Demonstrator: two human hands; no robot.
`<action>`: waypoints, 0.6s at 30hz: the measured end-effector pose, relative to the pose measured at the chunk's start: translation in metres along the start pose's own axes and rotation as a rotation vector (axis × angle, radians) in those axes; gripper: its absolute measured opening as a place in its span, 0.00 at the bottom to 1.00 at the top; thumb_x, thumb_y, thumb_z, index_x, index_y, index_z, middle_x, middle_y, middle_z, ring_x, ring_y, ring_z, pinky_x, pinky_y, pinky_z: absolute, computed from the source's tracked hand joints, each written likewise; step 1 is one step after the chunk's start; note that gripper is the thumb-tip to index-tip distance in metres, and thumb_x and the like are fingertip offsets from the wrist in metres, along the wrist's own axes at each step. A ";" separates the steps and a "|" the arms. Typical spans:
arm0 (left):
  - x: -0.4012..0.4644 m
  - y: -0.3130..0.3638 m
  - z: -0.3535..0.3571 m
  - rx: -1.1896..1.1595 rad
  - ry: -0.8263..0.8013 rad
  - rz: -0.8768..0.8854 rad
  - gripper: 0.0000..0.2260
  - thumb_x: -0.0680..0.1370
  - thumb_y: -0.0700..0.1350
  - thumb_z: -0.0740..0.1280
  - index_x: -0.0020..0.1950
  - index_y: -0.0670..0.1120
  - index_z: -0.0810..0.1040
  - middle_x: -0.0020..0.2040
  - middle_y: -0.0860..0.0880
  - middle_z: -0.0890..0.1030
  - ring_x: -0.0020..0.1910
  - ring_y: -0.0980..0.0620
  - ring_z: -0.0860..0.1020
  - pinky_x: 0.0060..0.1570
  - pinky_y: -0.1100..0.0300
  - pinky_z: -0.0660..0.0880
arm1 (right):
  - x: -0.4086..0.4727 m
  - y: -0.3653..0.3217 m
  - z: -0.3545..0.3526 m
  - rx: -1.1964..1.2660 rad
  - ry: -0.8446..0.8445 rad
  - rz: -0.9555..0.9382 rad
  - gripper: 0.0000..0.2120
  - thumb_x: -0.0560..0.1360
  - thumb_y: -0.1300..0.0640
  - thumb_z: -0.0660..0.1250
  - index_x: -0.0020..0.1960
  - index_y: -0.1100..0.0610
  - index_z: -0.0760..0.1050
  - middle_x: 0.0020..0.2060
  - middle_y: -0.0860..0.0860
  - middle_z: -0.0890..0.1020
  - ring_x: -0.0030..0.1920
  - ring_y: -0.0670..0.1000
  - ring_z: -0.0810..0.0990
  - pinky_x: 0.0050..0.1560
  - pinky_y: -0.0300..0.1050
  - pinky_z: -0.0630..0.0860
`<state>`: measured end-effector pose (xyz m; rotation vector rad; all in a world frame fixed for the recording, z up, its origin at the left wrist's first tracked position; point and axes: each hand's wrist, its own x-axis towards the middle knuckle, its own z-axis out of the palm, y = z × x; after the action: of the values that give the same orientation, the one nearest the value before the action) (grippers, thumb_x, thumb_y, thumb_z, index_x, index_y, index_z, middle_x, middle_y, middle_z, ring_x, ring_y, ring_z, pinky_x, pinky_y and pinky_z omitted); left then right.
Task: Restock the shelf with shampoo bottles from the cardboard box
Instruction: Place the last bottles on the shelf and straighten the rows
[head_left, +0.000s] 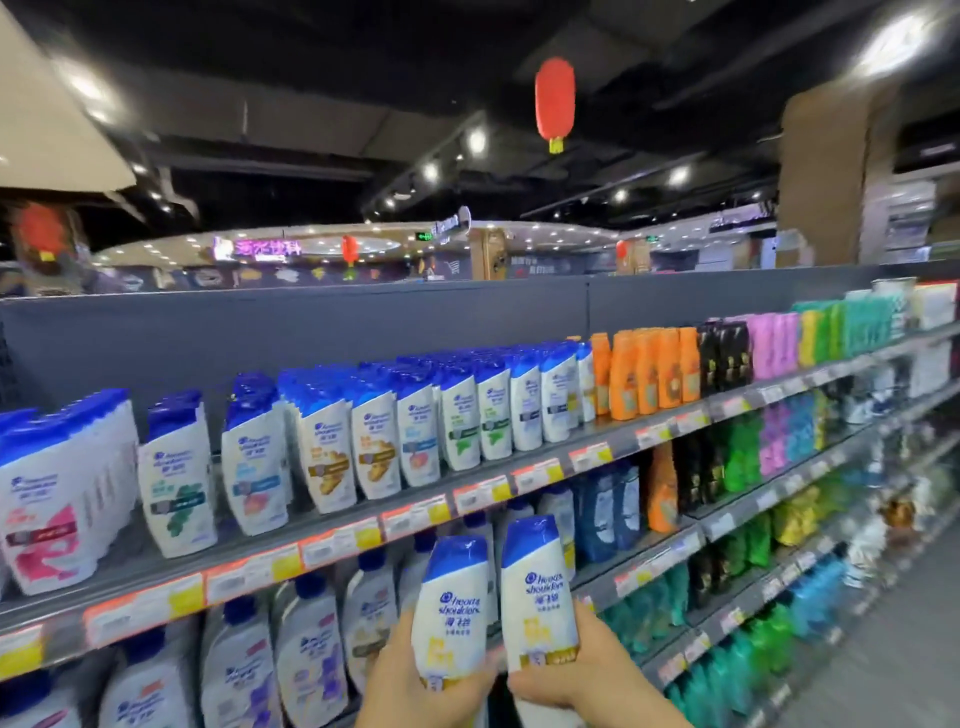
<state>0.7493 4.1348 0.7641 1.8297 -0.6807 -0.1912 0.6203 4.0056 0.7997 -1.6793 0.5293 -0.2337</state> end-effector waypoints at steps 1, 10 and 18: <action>0.006 0.010 0.023 0.035 -0.039 0.013 0.31 0.60 0.53 0.75 0.59 0.51 0.67 0.48 0.61 0.75 0.48 0.63 0.76 0.40 0.78 0.71 | 0.000 0.002 -0.027 0.003 0.009 -0.026 0.32 0.66 0.64 0.75 0.66 0.56 0.66 0.54 0.48 0.79 0.52 0.46 0.78 0.61 0.41 0.73; 0.040 0.087 0.209 -0.133 -0.086 -0.027 0.23 0.52 0.53 0.77 0.43 0.59 0.75 0.42 0.56 0.82 0.41 0.61 0.80 0.44 0.63 0.75 | 0.026 0.028 -0.233 0.042 0.075 -0.026 0.30 0.63 0.69 0.75 0.58 0.52 0.68 0.51 0.51 0.82 0.53 0.53 0.80 0.57 0.50 0.76; 0.098 0.110 0.258 -0.138 -0.071 -0.011 0.20 0.64 0.41 0.77 0.48 0.56 0.72 0.45 0.55 0.79 0.44 0.59 0.77 0.45 0.63 0.71 | 0.099 0.048 -0.304 0.122 0.077 -0.026 0.36 0.61 0.73 0.75 0.66 0.58 0.67 0.48 0.52 0.82 0.46 0.51 0.81 0.39 0.37 0.78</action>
<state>0.6752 3.8477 0.7881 1.7008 -0.6901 -0.3049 0.5626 3.6874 0.7946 -1.5636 0.5402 -0.3442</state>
